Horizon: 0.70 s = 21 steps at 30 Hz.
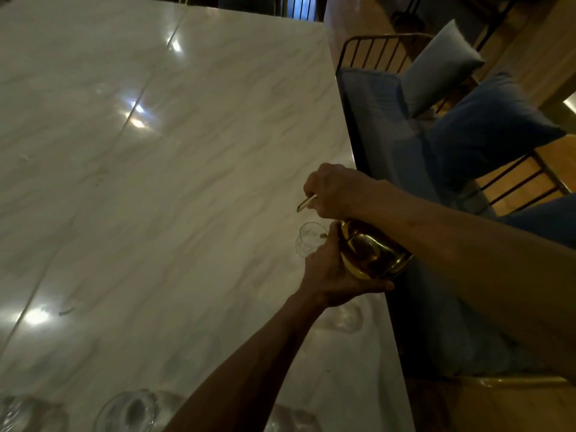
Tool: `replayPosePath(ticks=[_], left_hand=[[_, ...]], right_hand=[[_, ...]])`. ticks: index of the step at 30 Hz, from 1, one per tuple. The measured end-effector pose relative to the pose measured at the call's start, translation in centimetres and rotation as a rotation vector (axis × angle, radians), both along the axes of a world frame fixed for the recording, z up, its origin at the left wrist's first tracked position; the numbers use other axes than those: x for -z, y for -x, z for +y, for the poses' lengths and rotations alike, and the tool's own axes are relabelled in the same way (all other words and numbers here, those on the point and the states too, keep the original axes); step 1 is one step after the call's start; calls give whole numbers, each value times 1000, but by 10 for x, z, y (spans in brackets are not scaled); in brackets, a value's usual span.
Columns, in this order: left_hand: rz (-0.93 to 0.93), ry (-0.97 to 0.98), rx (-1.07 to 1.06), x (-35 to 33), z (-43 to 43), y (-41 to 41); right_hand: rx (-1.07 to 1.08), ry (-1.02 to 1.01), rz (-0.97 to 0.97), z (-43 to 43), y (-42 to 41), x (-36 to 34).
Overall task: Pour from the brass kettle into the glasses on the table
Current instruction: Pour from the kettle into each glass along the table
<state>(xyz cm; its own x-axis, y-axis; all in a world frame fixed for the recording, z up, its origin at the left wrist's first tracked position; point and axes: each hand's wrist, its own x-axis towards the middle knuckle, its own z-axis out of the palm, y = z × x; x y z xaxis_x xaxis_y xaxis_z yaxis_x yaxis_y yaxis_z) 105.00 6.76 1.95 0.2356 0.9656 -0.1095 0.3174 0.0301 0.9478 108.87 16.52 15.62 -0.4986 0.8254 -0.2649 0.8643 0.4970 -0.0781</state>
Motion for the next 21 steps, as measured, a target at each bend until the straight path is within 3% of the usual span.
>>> replayPosePath(ticks=[21], left_hand=[[-52, 40, -26, -5, 2, -9]], right_hand=[[-15, 5, -71, 6, 0, 0]])
